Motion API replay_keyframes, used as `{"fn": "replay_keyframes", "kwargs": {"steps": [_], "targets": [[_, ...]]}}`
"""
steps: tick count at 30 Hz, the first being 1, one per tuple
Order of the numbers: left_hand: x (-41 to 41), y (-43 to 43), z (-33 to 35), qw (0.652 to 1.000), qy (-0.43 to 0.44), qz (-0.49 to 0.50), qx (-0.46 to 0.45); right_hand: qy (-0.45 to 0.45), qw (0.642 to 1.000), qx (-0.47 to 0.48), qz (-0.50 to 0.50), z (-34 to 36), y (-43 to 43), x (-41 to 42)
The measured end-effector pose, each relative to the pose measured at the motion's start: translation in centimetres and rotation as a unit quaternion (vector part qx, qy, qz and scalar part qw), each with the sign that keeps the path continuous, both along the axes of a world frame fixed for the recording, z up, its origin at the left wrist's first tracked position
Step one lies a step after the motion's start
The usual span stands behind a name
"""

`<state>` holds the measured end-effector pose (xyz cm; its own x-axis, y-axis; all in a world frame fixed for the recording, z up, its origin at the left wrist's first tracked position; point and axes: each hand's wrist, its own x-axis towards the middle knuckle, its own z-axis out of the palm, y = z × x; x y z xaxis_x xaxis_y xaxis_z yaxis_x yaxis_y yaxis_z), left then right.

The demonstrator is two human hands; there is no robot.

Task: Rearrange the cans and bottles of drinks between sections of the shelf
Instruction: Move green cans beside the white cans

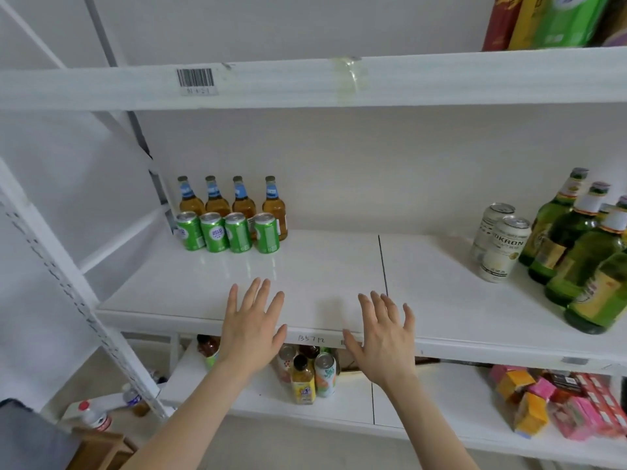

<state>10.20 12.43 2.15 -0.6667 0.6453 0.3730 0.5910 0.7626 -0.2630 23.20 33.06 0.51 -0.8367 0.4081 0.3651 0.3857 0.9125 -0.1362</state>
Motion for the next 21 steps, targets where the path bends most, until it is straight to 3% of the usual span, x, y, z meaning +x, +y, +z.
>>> {"fn": "replay_keyframes", "kwargs": {"steps": [21], "targets": [[-22.9,-8.1,1.9,0.999,0.024,0.0,0.034,0.022,0.998,-0.043,-0.044,1.5,-8.3,-22.8]]}}
